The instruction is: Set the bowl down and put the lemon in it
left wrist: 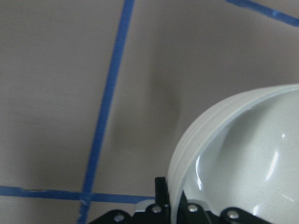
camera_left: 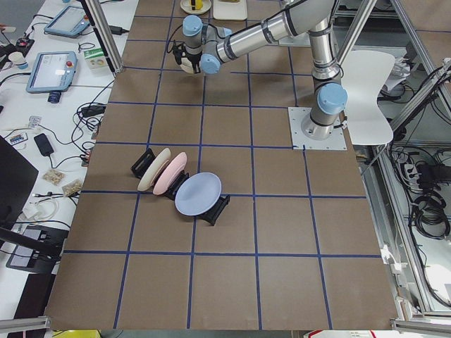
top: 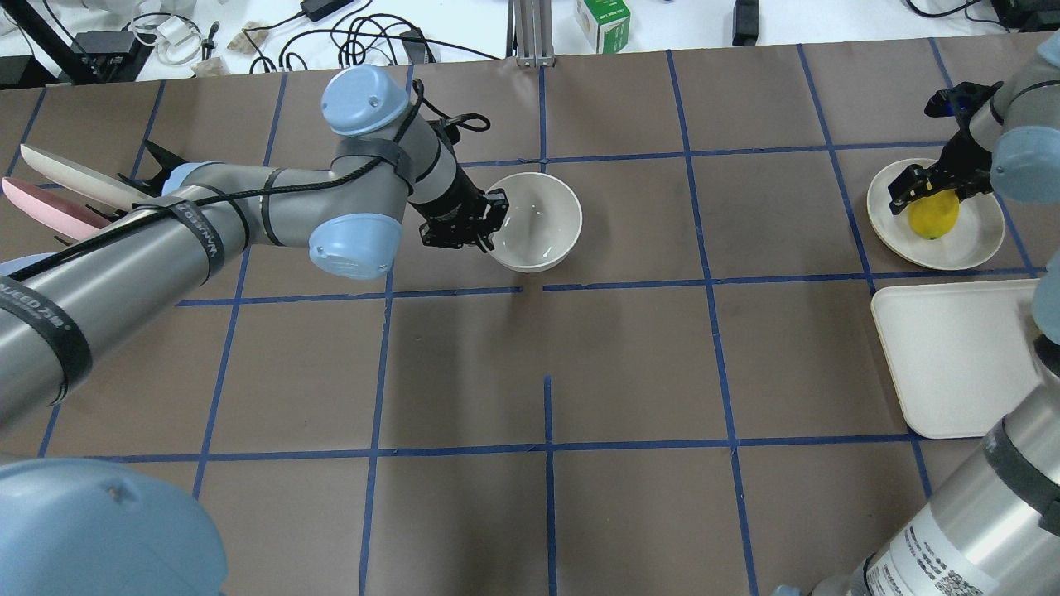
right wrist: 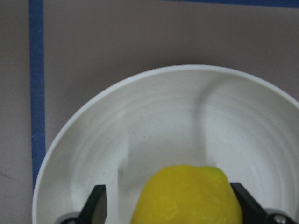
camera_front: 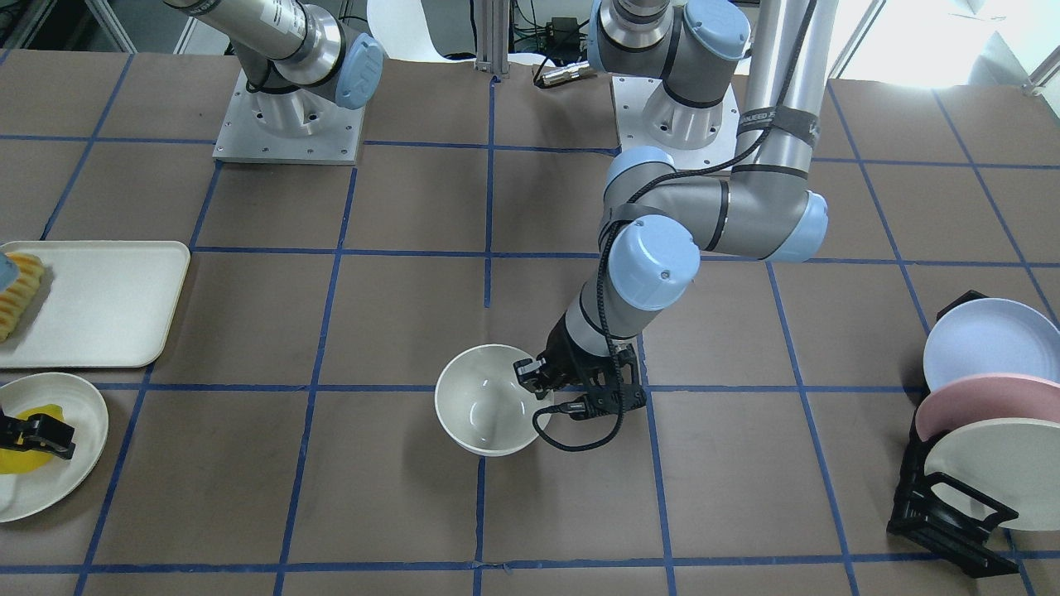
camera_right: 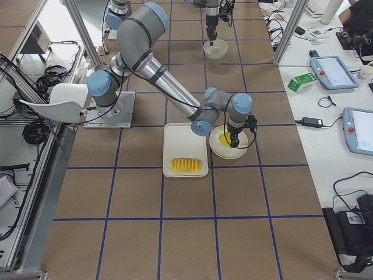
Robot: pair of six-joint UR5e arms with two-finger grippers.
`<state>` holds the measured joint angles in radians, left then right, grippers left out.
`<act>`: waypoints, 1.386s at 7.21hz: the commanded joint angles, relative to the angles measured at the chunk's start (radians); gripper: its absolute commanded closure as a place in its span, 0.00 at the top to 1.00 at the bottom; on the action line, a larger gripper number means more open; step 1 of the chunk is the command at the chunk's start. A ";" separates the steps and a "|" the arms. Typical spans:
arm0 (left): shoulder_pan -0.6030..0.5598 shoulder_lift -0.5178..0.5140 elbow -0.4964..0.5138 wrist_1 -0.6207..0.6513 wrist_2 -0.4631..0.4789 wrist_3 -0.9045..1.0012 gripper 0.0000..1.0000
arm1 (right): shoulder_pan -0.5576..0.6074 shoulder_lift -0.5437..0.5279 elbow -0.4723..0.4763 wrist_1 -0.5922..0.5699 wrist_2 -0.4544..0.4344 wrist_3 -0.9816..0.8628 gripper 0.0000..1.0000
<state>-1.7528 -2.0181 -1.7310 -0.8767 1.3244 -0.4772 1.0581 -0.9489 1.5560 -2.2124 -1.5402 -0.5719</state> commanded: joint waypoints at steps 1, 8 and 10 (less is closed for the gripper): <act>-0.037 -0.005 -0.005 0.001 0.004 -0.044 0.00 | -0.001 -0.002 0.001 0.002 -0.001 -0.011 0.67; -0.025 0.010 -0.078 0.004 0.053 -0.029 0.99 | 0.051 -0.105 -0.080 0.124 0.006 -0.022 0.18; -0.019 0.045 -0.035 -0.033 0.053 0.004 1.00 | 0.172 -0.142 -0.099 0.175 0.006 -0.011 0.18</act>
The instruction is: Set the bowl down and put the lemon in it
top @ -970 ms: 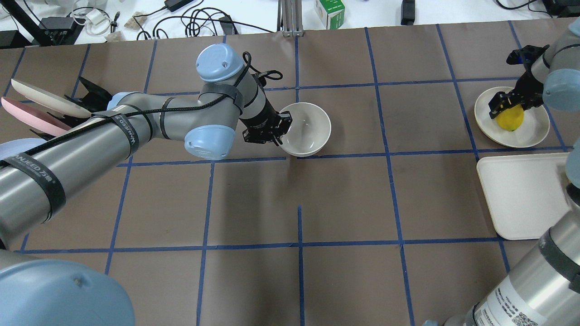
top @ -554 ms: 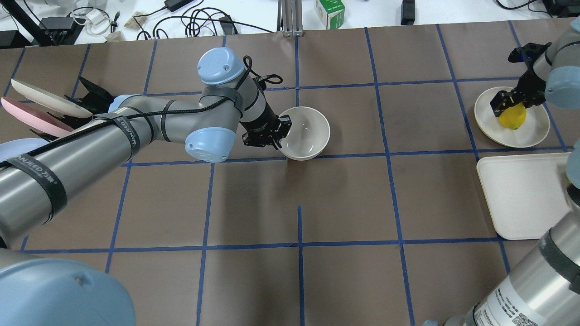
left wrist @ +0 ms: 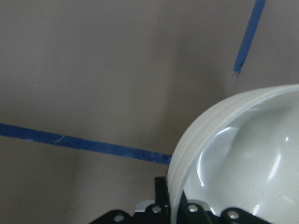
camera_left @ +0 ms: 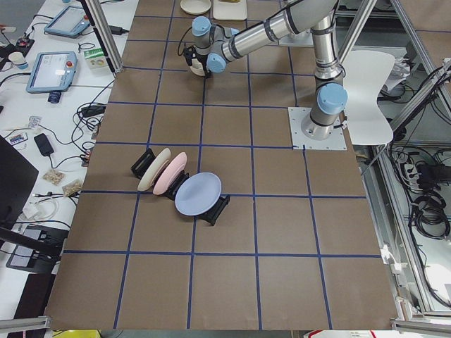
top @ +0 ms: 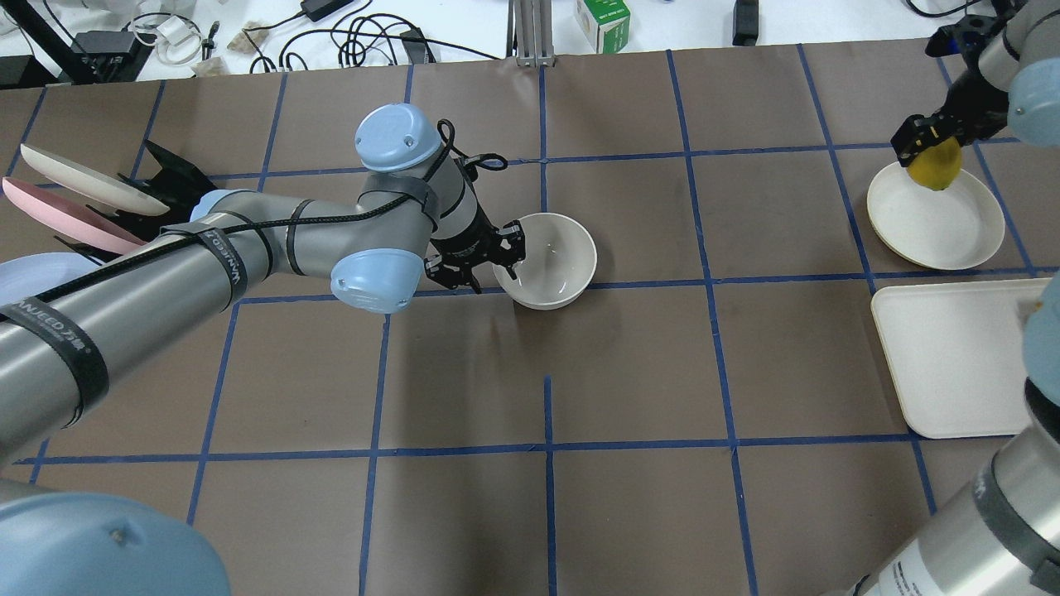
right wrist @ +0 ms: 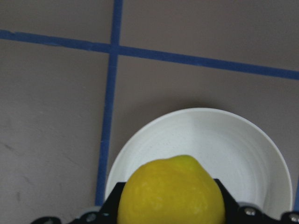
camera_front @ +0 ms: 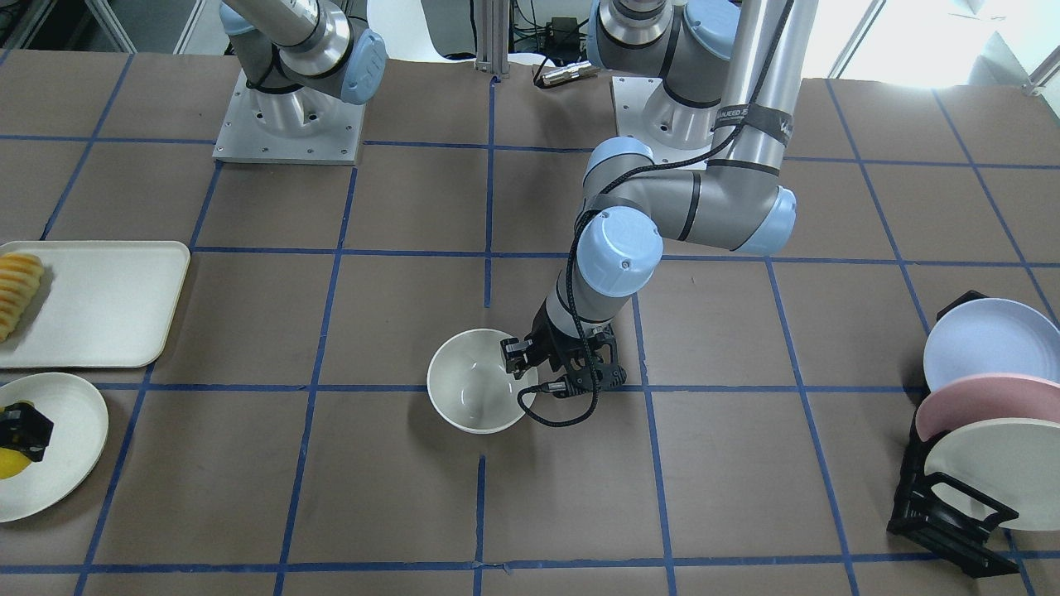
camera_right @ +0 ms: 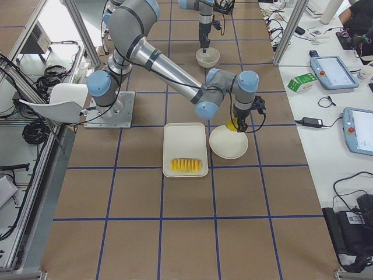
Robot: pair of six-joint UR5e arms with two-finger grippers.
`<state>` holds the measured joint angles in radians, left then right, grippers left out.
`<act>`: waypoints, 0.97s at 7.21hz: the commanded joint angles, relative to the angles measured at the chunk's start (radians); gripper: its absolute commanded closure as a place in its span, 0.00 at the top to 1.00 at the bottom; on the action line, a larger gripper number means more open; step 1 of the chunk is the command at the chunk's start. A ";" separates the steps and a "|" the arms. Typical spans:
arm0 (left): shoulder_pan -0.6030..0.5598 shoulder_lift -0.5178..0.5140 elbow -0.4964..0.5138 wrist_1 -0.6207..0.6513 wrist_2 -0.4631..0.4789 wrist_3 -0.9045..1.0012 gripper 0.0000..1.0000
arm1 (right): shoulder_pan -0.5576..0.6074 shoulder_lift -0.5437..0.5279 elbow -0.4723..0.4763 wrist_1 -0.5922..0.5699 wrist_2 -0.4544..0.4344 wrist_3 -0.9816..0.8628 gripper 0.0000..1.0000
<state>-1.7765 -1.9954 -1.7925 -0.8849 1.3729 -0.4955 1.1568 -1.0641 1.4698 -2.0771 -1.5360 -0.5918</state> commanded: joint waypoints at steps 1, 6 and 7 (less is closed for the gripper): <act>0.015 0.070 0.076 -0.123 0.030 0.072 1.00 | 0.148 -0.036 -0.012 0.040 0.002 0.064 0.18; 0.195 0.307 0.234 -0.646 0.210 0.513 1.00 | 0.597 -0.034 -0.013 0.013 0.000 0.689 0.18; 0.236 0.357 0.240 -0.692 0.213 0.564 1.00 | 0.671 -0.027 -0.003 0.000 0.000 0.773 0.18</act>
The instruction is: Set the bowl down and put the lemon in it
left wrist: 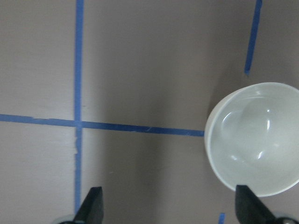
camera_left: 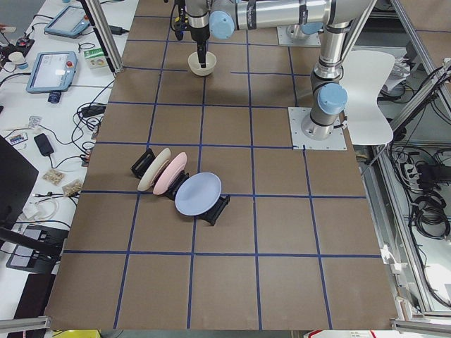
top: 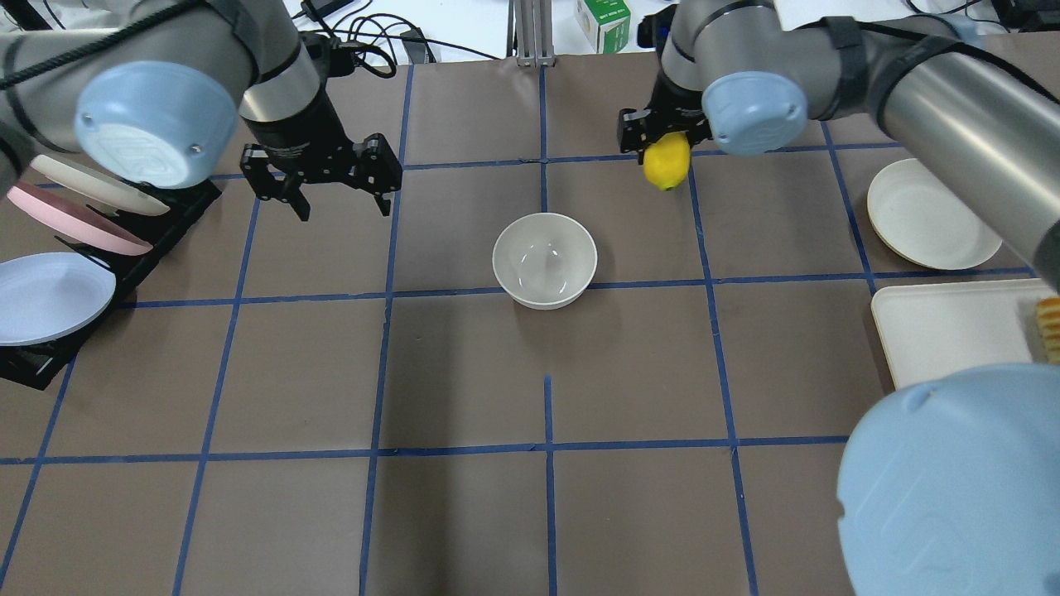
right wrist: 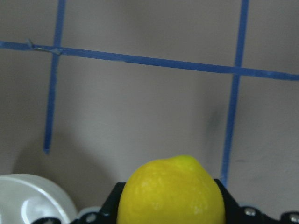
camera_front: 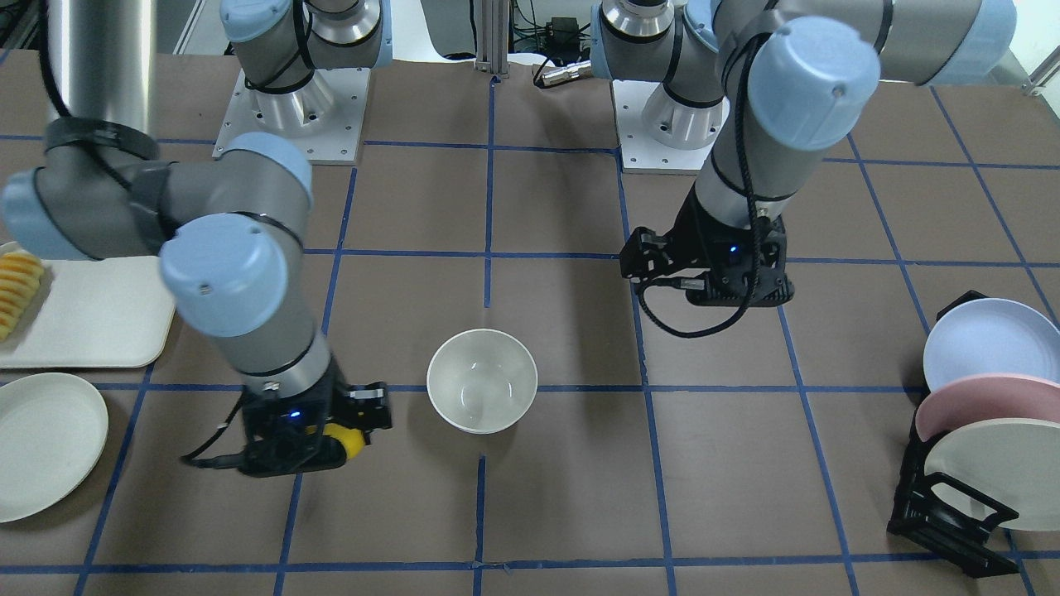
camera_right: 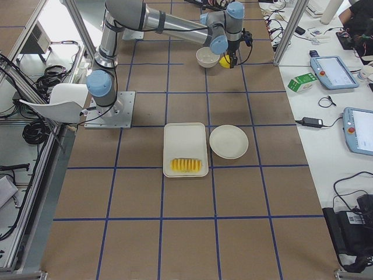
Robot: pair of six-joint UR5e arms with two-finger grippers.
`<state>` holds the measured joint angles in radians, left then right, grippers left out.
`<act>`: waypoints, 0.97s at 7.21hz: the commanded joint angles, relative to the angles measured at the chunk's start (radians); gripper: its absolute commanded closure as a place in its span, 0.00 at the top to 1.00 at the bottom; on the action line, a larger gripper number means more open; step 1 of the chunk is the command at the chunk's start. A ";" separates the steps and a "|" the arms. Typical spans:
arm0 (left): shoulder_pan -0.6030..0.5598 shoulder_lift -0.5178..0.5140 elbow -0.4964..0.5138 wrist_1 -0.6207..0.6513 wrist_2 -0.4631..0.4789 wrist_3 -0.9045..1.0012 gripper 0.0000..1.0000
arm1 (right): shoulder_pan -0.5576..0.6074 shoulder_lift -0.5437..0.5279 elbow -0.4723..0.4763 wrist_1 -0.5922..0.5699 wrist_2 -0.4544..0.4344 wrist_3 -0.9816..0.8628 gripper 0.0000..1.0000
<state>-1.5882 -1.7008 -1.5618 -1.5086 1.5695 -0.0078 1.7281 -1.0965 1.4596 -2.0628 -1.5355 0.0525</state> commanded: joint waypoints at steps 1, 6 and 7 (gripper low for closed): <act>0.086 0.107 0.014 -0.123 0.014 0.122 1.00 | 0.155 0.023 0.008 -0.020 0.000 0.198 0.19; 0.096 0.171 0.005 -0.133 0.003 0.131 1.00 | 0.209 0.066 0.073 -0.088 -0.015 0.213 0.21; 0.099 0.173 0.006 -0.134 0.003 0.131 1.00 | 0.209 0.066 0.077 -0.088 -0.012 0.219 0.37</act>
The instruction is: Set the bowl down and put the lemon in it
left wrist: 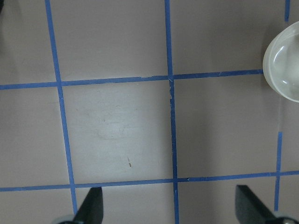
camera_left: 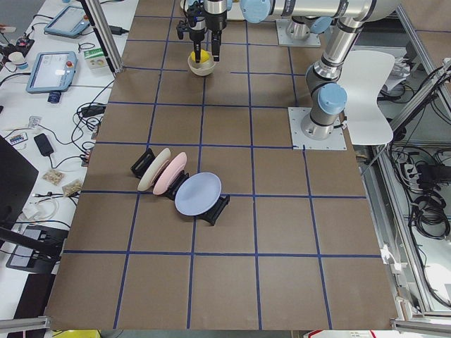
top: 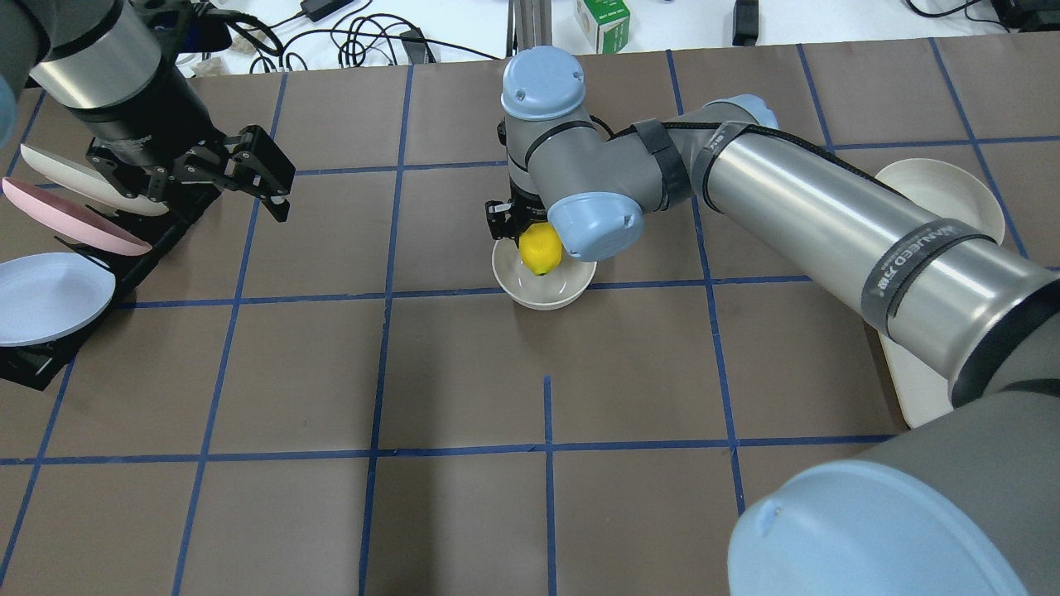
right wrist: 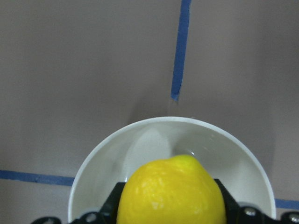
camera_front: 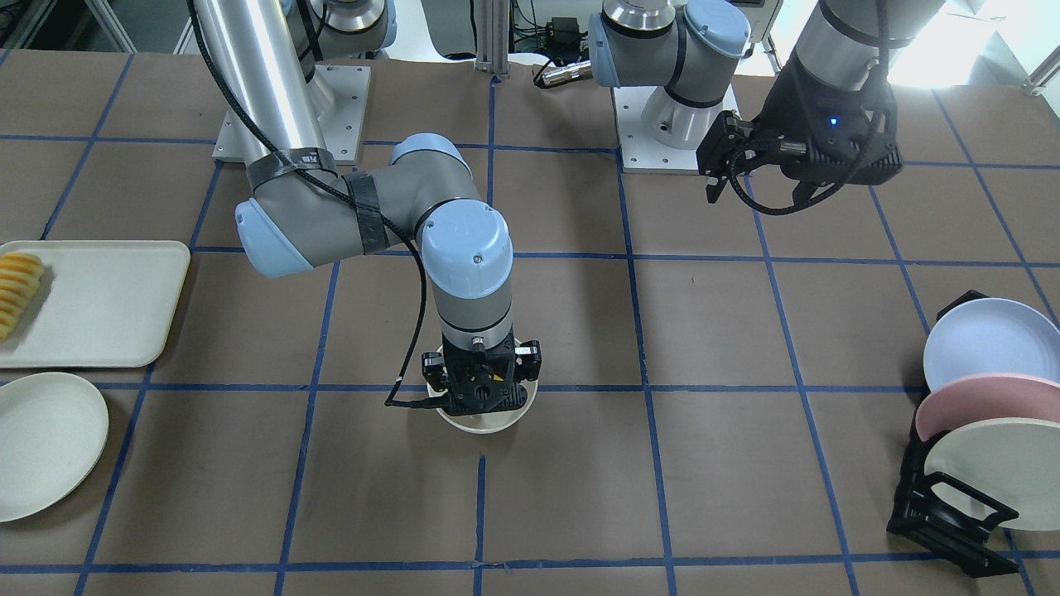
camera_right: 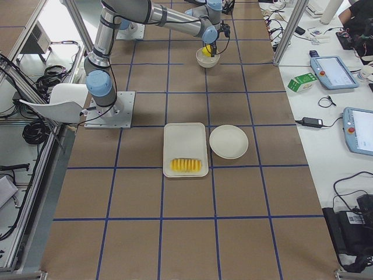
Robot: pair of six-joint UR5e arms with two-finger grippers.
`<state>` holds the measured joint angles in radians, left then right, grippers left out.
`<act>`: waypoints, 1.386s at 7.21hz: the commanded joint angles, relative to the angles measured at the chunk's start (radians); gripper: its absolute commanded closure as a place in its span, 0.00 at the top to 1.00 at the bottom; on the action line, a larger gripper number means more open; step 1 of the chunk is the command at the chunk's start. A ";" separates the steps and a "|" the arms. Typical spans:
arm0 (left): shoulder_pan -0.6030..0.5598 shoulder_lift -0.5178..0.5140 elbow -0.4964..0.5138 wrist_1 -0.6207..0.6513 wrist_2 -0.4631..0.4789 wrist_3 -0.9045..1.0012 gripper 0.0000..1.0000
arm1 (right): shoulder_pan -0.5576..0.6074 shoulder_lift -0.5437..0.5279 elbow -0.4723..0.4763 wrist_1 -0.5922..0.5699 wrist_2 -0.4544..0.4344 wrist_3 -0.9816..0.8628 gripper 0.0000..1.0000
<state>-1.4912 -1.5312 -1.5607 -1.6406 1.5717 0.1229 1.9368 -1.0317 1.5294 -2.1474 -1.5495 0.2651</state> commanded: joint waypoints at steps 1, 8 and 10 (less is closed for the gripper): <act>0.005 0.003 0.007 -0.002 -0.001 0.000 1.00 | 0.001 0.001 0.018 -0.005 0.000 0.005 0.87; -0.003 0.014 0.007 -0.019 -0.013 -0.012 1.00 | -0.022 -0.203 0.012 0.041 -0.061 -0.010 1.00; -0.003 0.013 0.011 -0.028 -0.010 -0.014 1.00 | -0.062 -0.347 0.012 0.249 -0.061 -0.006 1.00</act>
<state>-1.4937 -1.5177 -1.5524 -1.6617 1.5600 0.1101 1.9022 -1.2964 1.5399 -2.0008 -1.6074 0.2575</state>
